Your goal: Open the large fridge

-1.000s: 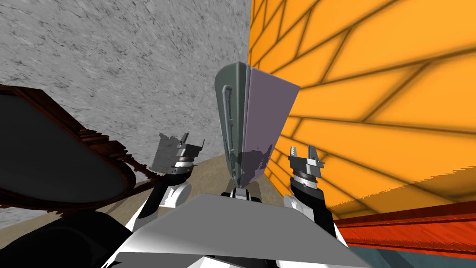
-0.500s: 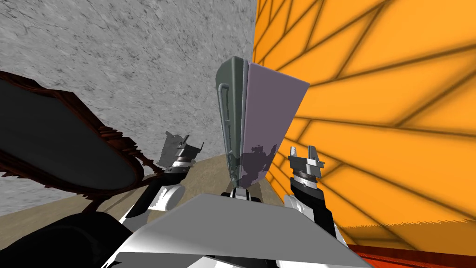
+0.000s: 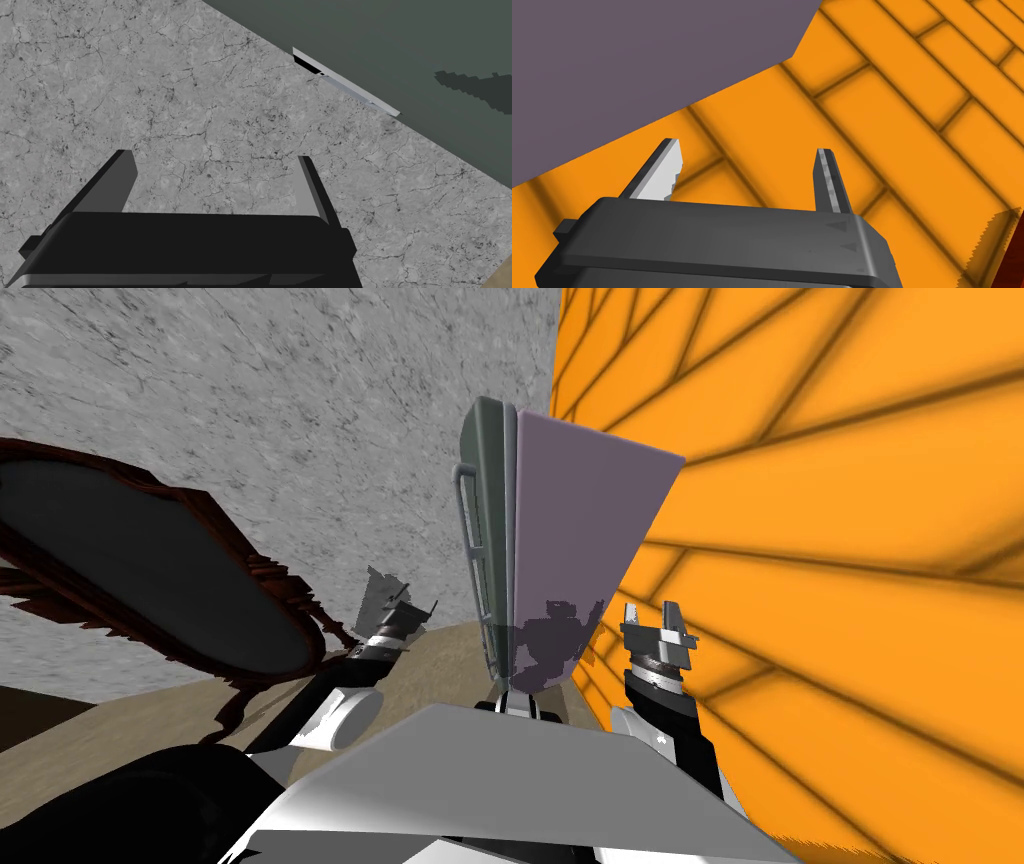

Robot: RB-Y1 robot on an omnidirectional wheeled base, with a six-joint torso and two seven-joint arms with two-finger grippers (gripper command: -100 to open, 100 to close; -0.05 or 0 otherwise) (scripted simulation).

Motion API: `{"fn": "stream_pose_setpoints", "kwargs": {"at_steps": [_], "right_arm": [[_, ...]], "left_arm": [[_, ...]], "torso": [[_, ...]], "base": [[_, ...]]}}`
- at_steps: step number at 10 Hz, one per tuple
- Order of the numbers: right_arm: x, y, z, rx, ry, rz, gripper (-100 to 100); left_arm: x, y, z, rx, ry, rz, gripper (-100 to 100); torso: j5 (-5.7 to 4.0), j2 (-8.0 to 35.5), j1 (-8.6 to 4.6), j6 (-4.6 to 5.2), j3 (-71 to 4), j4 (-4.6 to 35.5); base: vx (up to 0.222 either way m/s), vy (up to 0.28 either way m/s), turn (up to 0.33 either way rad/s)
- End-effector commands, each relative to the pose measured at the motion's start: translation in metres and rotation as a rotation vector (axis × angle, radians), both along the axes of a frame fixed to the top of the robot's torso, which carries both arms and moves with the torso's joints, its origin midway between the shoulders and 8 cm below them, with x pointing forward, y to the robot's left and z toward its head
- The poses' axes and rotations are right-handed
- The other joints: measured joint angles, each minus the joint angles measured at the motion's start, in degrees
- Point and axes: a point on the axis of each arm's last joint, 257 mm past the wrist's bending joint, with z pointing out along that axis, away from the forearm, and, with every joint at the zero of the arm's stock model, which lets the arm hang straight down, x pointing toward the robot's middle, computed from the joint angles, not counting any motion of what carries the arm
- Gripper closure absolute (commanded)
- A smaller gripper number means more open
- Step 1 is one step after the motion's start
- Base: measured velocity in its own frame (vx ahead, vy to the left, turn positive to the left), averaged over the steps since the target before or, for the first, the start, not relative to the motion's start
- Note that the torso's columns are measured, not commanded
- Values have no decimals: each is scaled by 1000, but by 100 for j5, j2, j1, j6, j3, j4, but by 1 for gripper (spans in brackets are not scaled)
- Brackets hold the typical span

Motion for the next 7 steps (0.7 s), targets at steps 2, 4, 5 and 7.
{"fn": "stream_pose_setpoints", "kwargs": {"at_steps": [2,4,5,7], "right_arm": [[0,0,0,0,0,0,0],[0,0,0,0,0,0,0],[0,0,0,0,0,0,0],[0,0,0,0,0,0,0]], "left_arm": [[3,19,-32,-84,149,-26,-100],[3,23,-40,-106,192,-33,-100],[3,26,-47,-127,229,-40,-100],[3,26,-47,-127,229,-40,-100]], "torso": [[5,2,23,-1,0,0],[10,13,30,6,8,4],[5,6,16,-1,4,2],[2,-2,10,4,-2,-1]], "base": [[41,-117,286],[8,-77,66],[34,-94,254],[4,-65,36]]}}
